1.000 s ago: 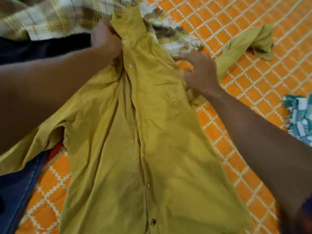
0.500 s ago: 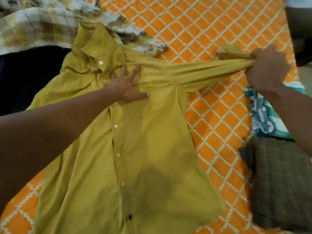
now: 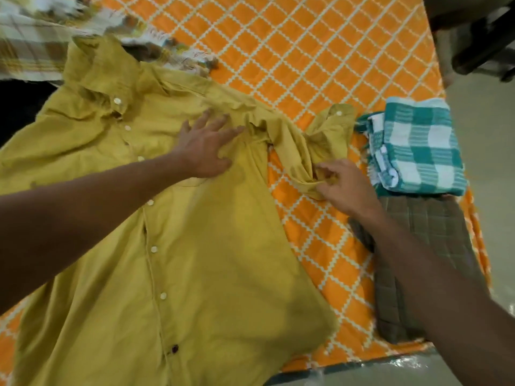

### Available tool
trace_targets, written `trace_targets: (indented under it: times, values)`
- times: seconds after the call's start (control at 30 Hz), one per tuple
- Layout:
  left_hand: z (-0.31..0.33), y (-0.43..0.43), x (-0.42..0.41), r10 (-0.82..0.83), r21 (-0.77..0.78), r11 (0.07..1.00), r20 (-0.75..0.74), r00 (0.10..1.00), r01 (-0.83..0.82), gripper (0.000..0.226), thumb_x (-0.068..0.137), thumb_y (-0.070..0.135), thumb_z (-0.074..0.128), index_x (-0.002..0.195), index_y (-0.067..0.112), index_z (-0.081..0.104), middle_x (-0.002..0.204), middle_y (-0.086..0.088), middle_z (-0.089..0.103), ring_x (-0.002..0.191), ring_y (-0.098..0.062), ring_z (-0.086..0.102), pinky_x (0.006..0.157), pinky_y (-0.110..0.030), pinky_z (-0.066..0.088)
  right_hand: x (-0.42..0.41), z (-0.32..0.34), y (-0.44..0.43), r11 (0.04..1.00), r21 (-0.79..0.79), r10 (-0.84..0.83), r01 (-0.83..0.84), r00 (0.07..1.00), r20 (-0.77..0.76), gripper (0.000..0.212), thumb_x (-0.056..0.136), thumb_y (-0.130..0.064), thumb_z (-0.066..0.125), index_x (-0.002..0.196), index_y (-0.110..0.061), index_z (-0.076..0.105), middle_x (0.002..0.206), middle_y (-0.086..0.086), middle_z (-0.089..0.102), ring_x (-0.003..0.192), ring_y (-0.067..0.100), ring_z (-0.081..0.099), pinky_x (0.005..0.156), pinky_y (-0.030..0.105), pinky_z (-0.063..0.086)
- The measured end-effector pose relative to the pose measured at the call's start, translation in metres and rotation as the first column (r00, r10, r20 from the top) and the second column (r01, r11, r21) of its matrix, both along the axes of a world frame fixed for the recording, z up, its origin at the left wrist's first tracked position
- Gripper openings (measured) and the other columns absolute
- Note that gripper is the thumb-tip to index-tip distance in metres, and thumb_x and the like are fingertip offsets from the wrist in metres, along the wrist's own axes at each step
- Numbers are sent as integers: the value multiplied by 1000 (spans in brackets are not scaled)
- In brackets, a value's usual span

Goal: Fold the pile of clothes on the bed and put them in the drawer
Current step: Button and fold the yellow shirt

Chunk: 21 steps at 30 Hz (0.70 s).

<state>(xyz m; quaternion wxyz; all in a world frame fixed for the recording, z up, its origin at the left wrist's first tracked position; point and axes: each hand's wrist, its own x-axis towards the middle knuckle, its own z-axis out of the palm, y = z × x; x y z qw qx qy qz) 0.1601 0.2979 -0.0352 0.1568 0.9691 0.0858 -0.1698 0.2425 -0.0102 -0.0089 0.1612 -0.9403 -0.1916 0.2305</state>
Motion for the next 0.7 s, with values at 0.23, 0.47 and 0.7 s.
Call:
trace_targets:
  times: [0.23, 0.47, 0.7]
  values:
    - [-12, -39, 40, 14, -3, 1000, -199, 980, -15, 103, 77, 69, 68, 157, 46, 6, 167, 8, -11, 154, -32, -9, 114, -73, 11, 61, -13, 14, 820, 18, -570, 573, 818, -76, 93, 76, -65, 74, 153, -27, 36, 153, 8, 46, 133, 36, 50, 97, 47, 49]
    - [-16, -58, 68, -7, 56, 998, -174, 985, 17, 113, 76, 62, 68, 156, 42, -10, 167, 7, -16, 153, -32, -14, 109, -79, 6, 101, 14, 56, 471, 615, -792, 632, 610, -19, 27, 100, -16, 49, 120, -15, 68, 117, 5, 71, 110, 28, 63, 80, 26, 39]
    - [26, -67, 58, 351, -650, 734, 115, 929, -197, 72, 83, 3, 64, 150, 4, 38, 154, -20, 40, 145, -22, 31, 117, -28, 21, 89, 106, 189, 119, 917, -420, 380, 856, -300, 28, 67, -7, 46, 82, -12, 69, 73, 0, 68, 69, 15, 59, 74, 36, 51]
